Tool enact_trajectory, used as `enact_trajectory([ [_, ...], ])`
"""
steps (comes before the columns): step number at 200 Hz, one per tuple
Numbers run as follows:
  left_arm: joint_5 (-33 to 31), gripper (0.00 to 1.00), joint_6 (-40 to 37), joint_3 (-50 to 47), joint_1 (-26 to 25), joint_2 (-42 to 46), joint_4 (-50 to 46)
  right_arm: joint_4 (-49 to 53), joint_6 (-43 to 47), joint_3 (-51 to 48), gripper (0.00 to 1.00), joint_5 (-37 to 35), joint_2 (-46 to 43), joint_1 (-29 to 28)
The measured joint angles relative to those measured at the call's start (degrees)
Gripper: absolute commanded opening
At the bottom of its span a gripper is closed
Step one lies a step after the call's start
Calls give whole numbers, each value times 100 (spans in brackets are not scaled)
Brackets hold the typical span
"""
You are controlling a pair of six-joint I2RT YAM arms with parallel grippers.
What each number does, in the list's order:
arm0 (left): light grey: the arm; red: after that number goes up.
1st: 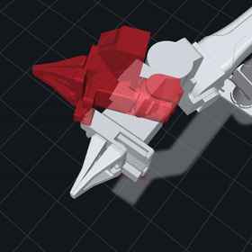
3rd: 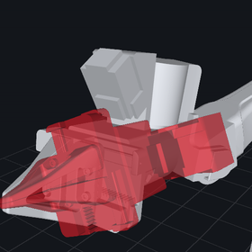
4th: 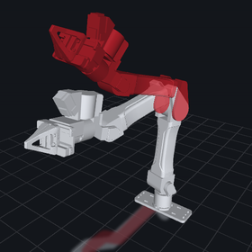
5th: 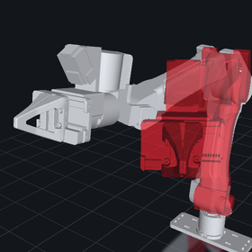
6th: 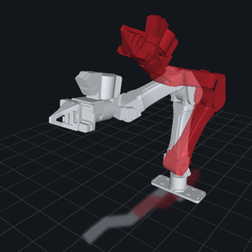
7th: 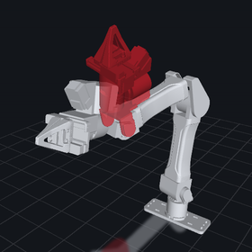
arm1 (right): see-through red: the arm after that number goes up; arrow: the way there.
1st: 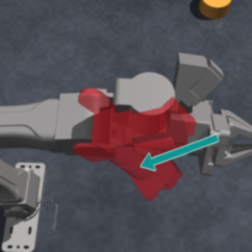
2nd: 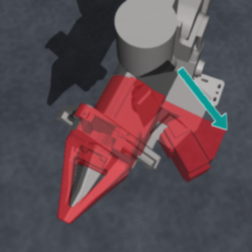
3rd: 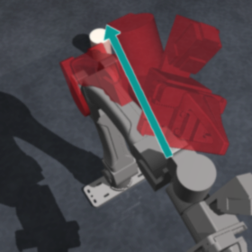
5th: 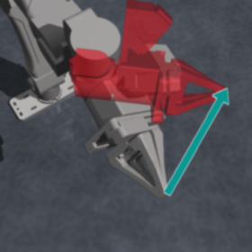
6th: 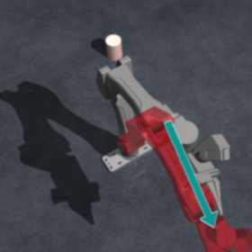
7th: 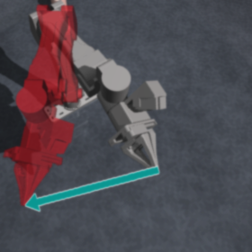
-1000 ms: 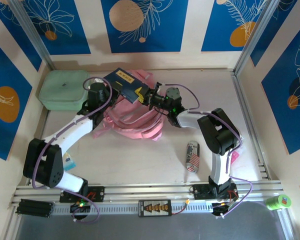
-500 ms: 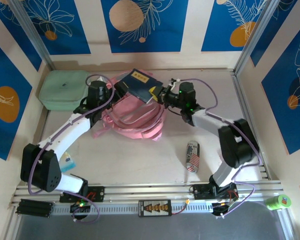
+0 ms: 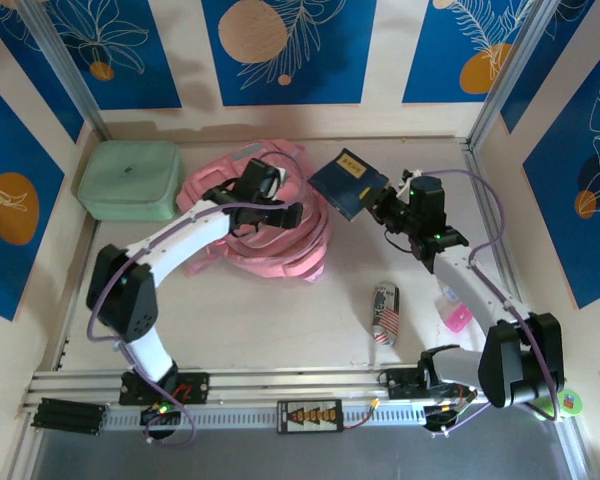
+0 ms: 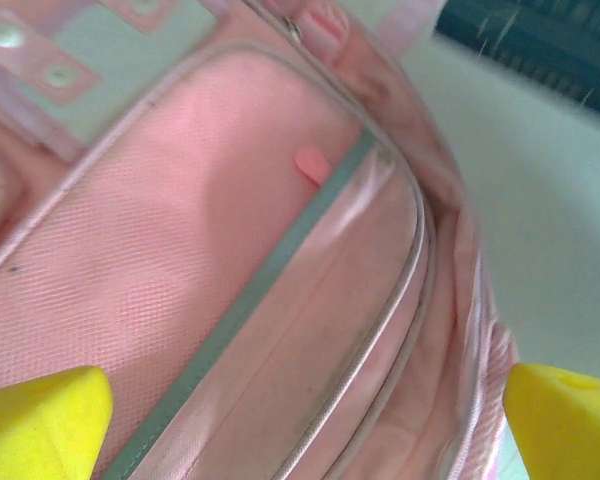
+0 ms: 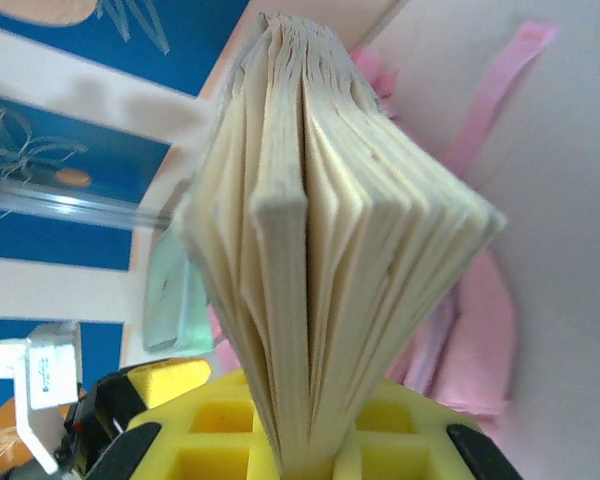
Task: Pack the student bag
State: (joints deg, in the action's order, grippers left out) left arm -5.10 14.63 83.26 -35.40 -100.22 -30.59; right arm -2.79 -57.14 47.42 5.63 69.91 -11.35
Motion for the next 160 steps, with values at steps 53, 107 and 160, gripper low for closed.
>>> enact_trajectory([
  [53,-369,94,-1244,855,-275,-1019,-1141,382,79,-35,0,-118,-92,284],
  [107,-741,80,-1513,1585,-326,-1705,-1766,481,74,-42,0,-116,-92,326],
  [160,-1019,64,-1567,1705,-328,-1880,-2009,531,52,-42,0,-116,-92,369],
])
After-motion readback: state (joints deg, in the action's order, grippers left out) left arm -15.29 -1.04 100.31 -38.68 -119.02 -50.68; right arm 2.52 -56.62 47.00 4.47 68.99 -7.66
